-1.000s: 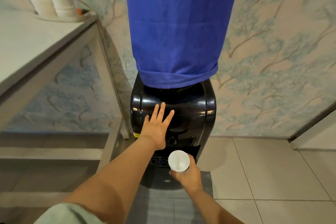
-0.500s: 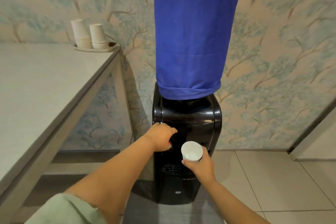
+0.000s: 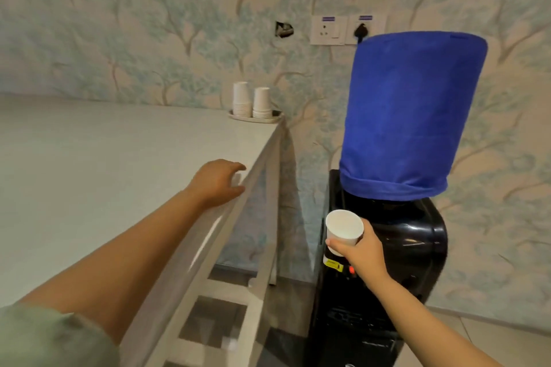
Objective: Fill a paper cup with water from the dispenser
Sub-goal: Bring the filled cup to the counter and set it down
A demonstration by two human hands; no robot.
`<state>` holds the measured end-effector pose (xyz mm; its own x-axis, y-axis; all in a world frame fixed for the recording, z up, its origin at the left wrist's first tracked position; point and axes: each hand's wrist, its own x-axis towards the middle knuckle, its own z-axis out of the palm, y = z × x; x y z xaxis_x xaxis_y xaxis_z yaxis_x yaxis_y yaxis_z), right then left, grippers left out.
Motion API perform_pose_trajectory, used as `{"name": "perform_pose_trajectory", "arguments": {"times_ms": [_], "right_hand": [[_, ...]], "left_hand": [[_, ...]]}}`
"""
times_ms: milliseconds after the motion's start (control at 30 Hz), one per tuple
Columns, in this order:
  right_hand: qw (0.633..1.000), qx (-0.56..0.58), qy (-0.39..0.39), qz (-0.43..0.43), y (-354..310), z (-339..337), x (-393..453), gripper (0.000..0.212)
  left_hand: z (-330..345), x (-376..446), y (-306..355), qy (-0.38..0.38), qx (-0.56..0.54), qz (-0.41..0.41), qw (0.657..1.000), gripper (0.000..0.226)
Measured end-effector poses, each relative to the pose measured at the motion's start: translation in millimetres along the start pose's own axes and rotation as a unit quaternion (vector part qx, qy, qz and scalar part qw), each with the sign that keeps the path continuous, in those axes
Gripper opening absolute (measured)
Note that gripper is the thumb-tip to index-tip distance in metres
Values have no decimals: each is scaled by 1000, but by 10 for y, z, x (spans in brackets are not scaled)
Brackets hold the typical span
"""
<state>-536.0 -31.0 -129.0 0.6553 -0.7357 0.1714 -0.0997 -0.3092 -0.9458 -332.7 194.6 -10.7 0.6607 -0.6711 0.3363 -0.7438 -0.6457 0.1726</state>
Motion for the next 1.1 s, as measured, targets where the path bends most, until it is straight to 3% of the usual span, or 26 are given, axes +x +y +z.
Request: {"name": "perform_pose_trajectory", "arguments": {"times_ms": [100,200,400,533,800,1100], "right_hand": [[999,6,-6,-33,-293,216,63,67],[998,7,-23,-57,-609,441,116,64],[993,24,-61,-102,-1284,874,211,72],[986,58,-101,-120,-1697,1204,217,73],[969,23,-216,-115,-2095,2147,54,72],[970,-3,-235,-69,-2175,2675,86,74]], "left_hand": [[-96,-243,-464,106,-32,-102,989,43],[-202,-444,-899,129,-25,-174,976,45],[-302,-711,-1546,69,68,-332,938,51],[-336,-762,-1621,25,36,-458,888,56],[-349,-739,-1583,5,32,-467,884,50],[-329,-707,-1559,8,45,-473,880,50]]}}
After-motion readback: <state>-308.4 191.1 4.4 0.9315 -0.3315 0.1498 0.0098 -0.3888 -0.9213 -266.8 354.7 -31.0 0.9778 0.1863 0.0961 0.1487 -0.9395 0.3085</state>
